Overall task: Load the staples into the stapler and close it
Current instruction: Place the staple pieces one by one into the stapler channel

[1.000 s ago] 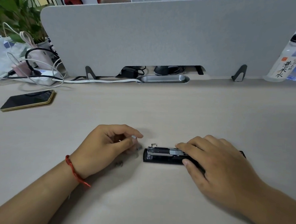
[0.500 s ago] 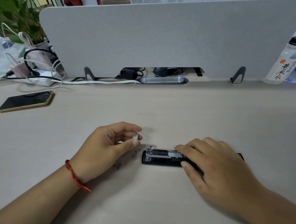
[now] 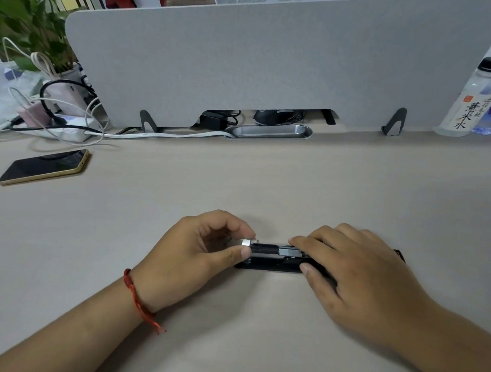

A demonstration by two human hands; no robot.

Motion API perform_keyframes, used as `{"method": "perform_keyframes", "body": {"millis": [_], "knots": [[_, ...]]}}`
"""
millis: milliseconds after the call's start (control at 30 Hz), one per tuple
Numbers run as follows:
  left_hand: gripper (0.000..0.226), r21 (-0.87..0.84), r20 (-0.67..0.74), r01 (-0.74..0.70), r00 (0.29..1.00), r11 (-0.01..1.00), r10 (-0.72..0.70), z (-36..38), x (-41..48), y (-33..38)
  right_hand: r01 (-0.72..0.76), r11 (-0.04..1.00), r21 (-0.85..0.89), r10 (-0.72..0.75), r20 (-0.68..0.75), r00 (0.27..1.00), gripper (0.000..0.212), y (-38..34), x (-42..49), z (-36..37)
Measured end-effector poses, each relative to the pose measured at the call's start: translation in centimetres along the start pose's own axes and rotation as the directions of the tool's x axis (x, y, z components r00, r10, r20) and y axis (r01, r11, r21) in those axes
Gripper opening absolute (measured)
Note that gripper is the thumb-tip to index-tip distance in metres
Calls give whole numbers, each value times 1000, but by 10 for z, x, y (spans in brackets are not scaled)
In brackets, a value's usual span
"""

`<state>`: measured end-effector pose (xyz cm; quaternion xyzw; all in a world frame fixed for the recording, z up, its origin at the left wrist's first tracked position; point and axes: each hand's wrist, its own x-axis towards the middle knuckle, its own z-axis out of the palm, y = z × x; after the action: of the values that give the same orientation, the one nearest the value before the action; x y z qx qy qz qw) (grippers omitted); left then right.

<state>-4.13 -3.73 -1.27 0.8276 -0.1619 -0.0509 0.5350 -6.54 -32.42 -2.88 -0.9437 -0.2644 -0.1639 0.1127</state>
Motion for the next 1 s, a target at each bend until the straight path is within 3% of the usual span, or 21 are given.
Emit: {"method": "perform_keyframes", "body": {"millis": [233,667,767,867,1000], "knots": [[18,98,-6,17,1000,995,-16,3,0,-1,1,1000,-2,-1,-8,1000,34,0,0,1],[21,61,47,40,998,997,-42,2,1,-5,-2,1000,0,2,9,1000,35,0,0,1],[41,104,29,-132,991,986,130,-5,-2,-3,-2,1000,-1,2,5,1000,36,0,0,1],[35,357,99,-384,922,852,374,-15,-4,-1,-5,1000,-3,5,1,1000,35,0,-1,1],[25,493,218,-432,901,755,374,-11,-4,0,0,1000,-3,0,5,1000,35,0,0,2]]}}
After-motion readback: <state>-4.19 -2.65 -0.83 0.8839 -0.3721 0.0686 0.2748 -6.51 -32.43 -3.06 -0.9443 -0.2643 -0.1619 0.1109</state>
